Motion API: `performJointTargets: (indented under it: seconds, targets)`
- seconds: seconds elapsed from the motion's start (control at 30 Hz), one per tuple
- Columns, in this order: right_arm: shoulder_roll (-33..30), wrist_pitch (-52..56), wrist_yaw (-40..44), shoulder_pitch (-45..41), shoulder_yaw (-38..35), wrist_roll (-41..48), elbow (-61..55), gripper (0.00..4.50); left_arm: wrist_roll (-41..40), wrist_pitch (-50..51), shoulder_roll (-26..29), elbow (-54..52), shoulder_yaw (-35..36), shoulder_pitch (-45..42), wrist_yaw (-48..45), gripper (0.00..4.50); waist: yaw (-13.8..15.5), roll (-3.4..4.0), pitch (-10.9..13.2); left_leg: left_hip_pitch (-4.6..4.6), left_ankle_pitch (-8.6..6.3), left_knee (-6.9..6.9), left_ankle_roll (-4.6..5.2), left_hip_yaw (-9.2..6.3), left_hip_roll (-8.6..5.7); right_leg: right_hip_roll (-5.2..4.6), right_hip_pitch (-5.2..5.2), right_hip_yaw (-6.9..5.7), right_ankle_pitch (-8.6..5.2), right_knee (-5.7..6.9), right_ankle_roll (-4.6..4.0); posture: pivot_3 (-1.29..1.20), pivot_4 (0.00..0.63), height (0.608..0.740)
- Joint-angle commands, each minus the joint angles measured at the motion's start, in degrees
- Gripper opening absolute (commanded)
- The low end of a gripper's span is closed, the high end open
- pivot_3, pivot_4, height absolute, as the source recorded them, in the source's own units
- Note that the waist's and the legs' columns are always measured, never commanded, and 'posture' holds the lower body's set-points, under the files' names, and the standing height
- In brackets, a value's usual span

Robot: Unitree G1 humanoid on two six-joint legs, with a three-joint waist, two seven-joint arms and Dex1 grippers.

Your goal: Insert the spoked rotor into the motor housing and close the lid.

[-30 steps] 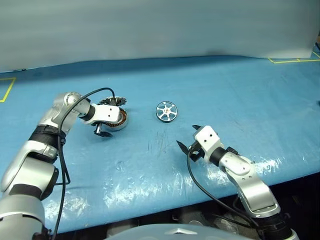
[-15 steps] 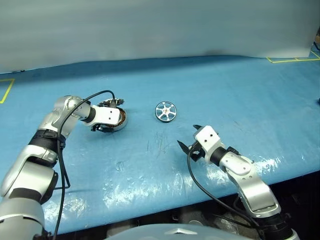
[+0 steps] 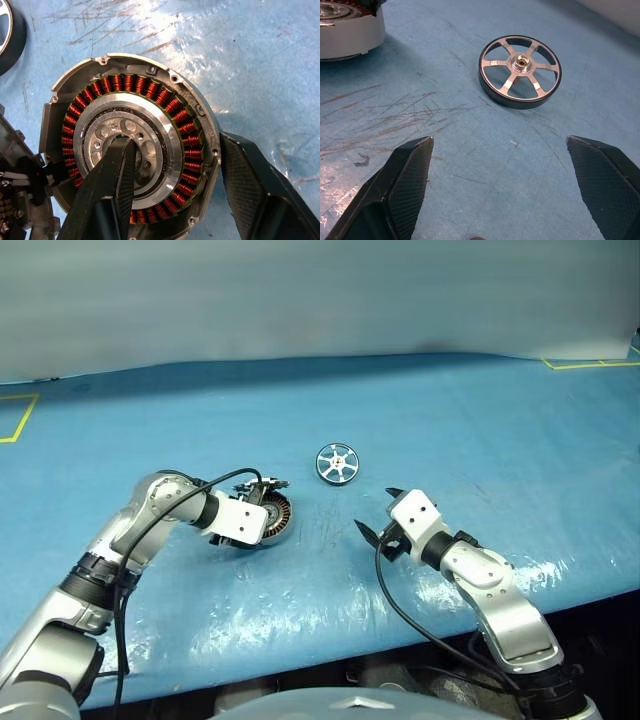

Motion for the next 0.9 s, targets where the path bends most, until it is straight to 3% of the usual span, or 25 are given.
performJointTargets:
  seconds: [0.03, 0.37, 0.5, 0.7, 0.9]
  targets:
    - [-0.1, -0.8, 0.3, -0.9, -0.2, 0.3, -1.3, 4.5, 2.9, 0.1, -1.9, -1.3, -3.8, 0.9, 1.7, 2.16, 0.4, 0.05, 0.0, 0.02, 0.0, 0.0, 0.0, 0.01, -0.01, 0.0, 0.01, 0.02, 0.0, 0.0, 0.0, 0.0, 0.15, 0.74]
    - [-0.1, -0.4, 0.2, -0.5, 0.0, 0.2, -1.7, 4.5, 0.7, -2.0, -6.2, -0.3, -5.0, 1.7, 2.5, 2.16, 1.0, 0.13, -0.1, 0.0, -0.06, 0.29, 0.26, 0.0, -0.17, 0.0, 0.14, 0.33, -0.01, -0.01, 0.0, 0.0, 0.15, 0.74]
    - [0.0, -0.4, -0.1, 0.0, 0.1, 0.1, -1.8, 4.5, 2.1, -4.5, -5.6, 1.1, -5.7, 0.9, 2.5, 2.16, 1.0, 0.13, -0.1, -0.03, -0.13, 0.47, 0.38, 0.04, -0.16, 0.0, 0.19, 0.38, 0.0, 0.0, 0.04, 0.0, 0.15, 0.74]
    - [0.4, -0.5, -0.6, 0.3, 0.1, 0.0, -1.8, 4.5, 3.0, -5.5, -6.5, 2.4, -4.5, 0.7, 6.9, 4.09, 1.0, 0.12, -0.1, -0.03, -0.18, 0.53, 0.46, 0.07, -0.15, 0.01, 0.19, 0.4, 0.02, 0.01, 0.06, 0.0, 0.15, 0.74]
    - [0.5, -0.8, -1.0, 0.6, -0.2, -0.2, -1.7, 4.5, -4.2, -0.7, -6.1, -4.0, -0.4, 3.2, 6.5, 4.09, 0.5, 0.11, -0.1, -0.08, -0.18, 0.6, 0.46, 0.08, -0.07, 0.03, 0.13, 0.41, 0.01, 0.04, 0.09, 0.0, 0.15, 0.74]
